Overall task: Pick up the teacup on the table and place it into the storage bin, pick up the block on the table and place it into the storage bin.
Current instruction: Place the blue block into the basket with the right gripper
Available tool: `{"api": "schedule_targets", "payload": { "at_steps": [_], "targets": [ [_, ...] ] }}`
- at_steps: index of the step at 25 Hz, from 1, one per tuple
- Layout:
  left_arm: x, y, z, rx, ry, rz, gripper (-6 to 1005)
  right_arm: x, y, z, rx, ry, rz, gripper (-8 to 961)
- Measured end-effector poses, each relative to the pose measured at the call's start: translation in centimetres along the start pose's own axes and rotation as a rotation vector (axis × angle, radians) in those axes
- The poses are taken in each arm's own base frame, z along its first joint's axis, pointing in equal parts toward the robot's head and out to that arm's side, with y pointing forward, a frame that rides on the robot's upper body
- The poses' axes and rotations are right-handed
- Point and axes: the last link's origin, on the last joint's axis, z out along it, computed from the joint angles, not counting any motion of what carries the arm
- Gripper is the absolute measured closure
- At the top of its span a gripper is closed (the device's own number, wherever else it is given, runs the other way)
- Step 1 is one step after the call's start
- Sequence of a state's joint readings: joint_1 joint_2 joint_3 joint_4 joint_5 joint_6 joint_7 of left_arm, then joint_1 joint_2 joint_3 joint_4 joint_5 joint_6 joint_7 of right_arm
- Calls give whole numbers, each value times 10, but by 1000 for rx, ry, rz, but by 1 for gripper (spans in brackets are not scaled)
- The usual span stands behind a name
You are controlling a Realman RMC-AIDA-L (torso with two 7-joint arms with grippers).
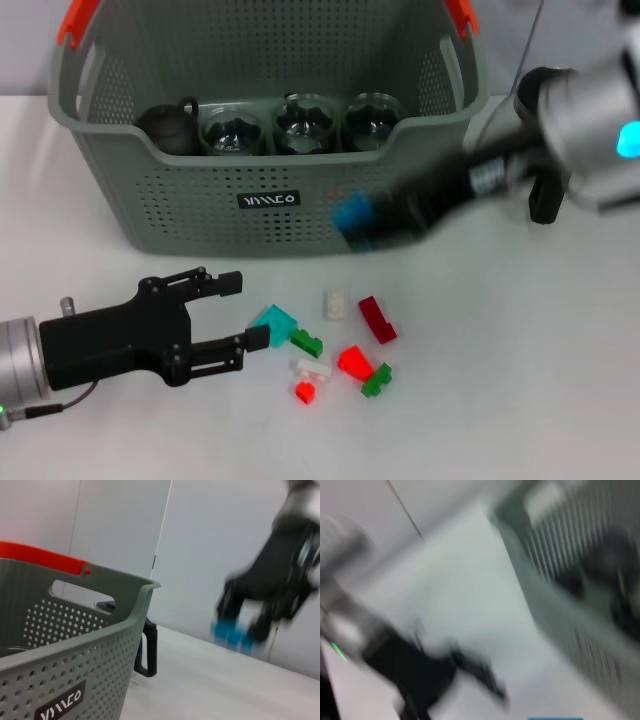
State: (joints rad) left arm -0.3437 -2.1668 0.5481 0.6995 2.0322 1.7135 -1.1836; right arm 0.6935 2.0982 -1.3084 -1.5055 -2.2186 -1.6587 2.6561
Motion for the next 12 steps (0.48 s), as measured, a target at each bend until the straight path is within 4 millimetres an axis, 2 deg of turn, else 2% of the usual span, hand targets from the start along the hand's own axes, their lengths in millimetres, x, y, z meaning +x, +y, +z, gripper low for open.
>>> {"api": "schedule_targets", "payload": {
  "at_steps": [3, 6, 8, 12],
  "targets": [
    [0, 0, 0, -1, 2, -1, 233, -35, 3, -20, -31, -147, -75, 525],
    [2, 0, 2, -6, 3, 2, 233, -70, -11, -21, -31, -227, -111, 525],
    [3, -1, 4, -14, 4, 5, 233, -88, -31, -14, 0, -248, -92, 525],
    [4, -1, 7, -25, 8, 0, 233, -99, -73, 3, 114, -249, -39, 524]
  ]
}}
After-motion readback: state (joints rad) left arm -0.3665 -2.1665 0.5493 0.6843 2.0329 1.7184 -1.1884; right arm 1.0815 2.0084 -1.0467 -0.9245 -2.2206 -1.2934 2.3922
